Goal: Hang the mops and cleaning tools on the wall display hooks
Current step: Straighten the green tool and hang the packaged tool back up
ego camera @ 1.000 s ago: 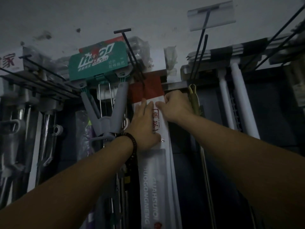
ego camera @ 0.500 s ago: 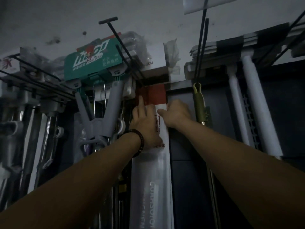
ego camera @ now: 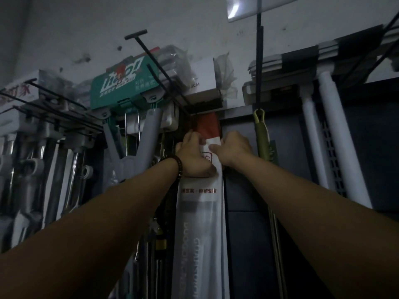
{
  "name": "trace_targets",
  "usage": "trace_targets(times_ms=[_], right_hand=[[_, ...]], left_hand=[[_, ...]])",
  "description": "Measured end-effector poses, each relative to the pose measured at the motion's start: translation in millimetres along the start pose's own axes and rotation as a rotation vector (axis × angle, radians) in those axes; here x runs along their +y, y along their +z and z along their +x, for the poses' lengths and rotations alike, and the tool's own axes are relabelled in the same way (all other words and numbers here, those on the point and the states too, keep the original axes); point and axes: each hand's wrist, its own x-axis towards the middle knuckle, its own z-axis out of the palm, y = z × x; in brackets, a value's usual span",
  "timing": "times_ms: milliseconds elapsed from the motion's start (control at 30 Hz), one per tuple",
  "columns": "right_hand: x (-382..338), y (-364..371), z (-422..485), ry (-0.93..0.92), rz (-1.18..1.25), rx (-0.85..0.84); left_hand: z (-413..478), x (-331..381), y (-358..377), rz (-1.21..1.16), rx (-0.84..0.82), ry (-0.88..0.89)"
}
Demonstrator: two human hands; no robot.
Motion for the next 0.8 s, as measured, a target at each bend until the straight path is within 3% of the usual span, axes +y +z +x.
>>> trace_targets(times_ms=[167, 367, 500, 800], right_hand=[[-7, -4, -17, 0.014, 0.012, 0.010], [-19, -40, -59, 0.010, -0.197, -0.025], [-33, -71, -91, -0.001, -0.288, -0.011], [-67, -155, -172, -0.169, -0.593, 0.169]], left_hand=[[-21, 0, 2, 0.145, -0.047, 0.007], [-56, 8, -5, 0.338, -0.302, -0.026], [-85, 17, -21, 0.372, -0.303, 0.096], [-142, 46, -62, -0.009, -0.149, 0.441]])
